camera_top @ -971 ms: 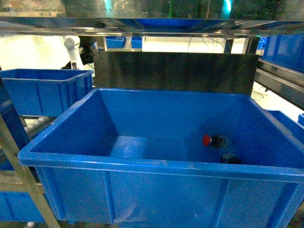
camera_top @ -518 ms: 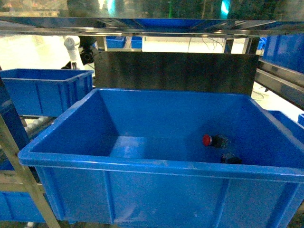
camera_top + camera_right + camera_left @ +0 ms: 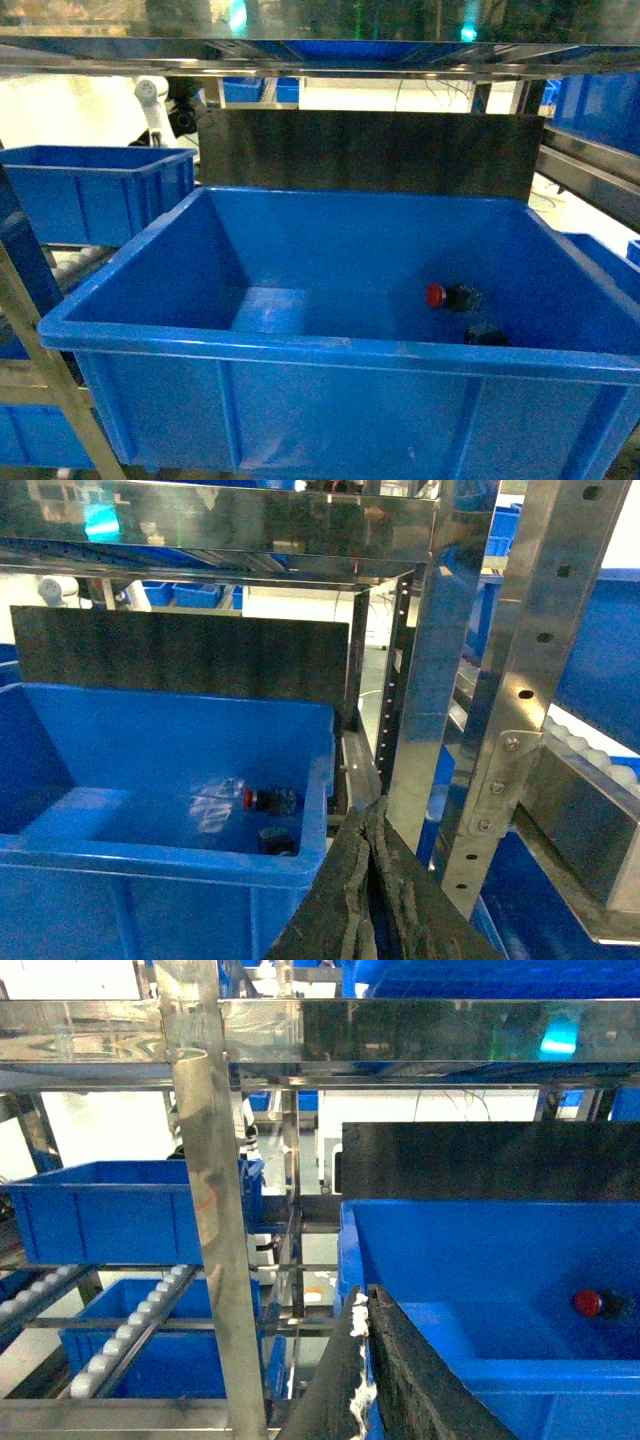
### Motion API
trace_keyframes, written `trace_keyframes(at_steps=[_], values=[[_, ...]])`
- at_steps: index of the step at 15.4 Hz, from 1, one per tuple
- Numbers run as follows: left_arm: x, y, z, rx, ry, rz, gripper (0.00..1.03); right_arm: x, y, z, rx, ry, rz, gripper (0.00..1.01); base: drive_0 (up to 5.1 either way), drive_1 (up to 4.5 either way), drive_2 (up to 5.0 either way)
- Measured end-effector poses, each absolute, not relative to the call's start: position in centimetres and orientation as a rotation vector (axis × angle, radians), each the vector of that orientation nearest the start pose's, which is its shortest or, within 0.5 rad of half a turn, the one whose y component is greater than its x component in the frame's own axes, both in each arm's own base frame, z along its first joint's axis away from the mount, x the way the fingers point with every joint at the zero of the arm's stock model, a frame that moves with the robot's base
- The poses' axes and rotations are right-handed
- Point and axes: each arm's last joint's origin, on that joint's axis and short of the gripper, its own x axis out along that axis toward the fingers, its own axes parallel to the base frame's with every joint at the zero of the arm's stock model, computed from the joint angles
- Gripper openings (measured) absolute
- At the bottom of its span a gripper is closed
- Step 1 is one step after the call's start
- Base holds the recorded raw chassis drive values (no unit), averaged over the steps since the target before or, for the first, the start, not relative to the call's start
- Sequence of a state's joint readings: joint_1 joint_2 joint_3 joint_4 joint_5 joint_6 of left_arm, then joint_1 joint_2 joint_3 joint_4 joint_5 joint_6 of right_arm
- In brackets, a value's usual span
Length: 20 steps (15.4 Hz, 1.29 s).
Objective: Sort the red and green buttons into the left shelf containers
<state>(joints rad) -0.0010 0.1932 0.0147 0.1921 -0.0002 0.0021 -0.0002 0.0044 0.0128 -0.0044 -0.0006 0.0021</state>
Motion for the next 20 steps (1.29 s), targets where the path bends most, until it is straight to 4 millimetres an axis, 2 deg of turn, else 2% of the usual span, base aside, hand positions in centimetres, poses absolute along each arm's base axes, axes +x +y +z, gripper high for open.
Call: trace_keyframes(at_steps=[3,4,10,11,14,16,18,19,20], values=[[9.8,0.0,16.5,0.002,0.022,-0.001,0.02,9.7,0.0,16.7,0.002,-0.005,0.000,0.02,0.0,0.00,0.0],[9.7,0.0,17.1,0.002,-0.025,-0.001,0.02,9.7,0.0,16.7,0.002,-0.004,0.000,0.02,0.0,0.00,0.0],[9.7,0.0,16.7,0.001,-0.001,-0.001,0.02,9.7,0.0,16.7,0.002,-0.004,0.000,0.02,0.0,0.00,0.0],[9.7,0.0,16.7,0.001,-0.001,-0.001,0.12,9.7,0.0,16.7,0.002,-0.004,0.000,0.04,0.0,0.00,0.0],[9.7,0.0,16.7,0.001,-0.001,-0.001,0.50,9.7,0.0,16.7,0.002,-0.004,0.000,0.42,0.0,0.00,0.0],[9.7,0.0,16.7,0.001,-0.001,-0.001,0.79,9.7,0.0,16.7,0.002,-0.004,0.000,0.71,0.0,0.00,0.0],[9.7,0.0,16.7,0.001,-0.001,-0.001,1.00,9.7,0.0,16.7,0.002,-0.004,0.000,0.95,0.0,0.00,0.0],[9.7,0.0,16.7,0.001,-0.001,-0.001,0.97,9.7,0.0,16.7,0.002,-0.004,0.000,0.99,0.0,0.00,0.0],[9.7,0.0,16.7,0.001,-0.001,-0.001,0.98,9.7,0.0,16.7,0.002,-0.004,0.000,0.98,0.0,0.00,0.0]])
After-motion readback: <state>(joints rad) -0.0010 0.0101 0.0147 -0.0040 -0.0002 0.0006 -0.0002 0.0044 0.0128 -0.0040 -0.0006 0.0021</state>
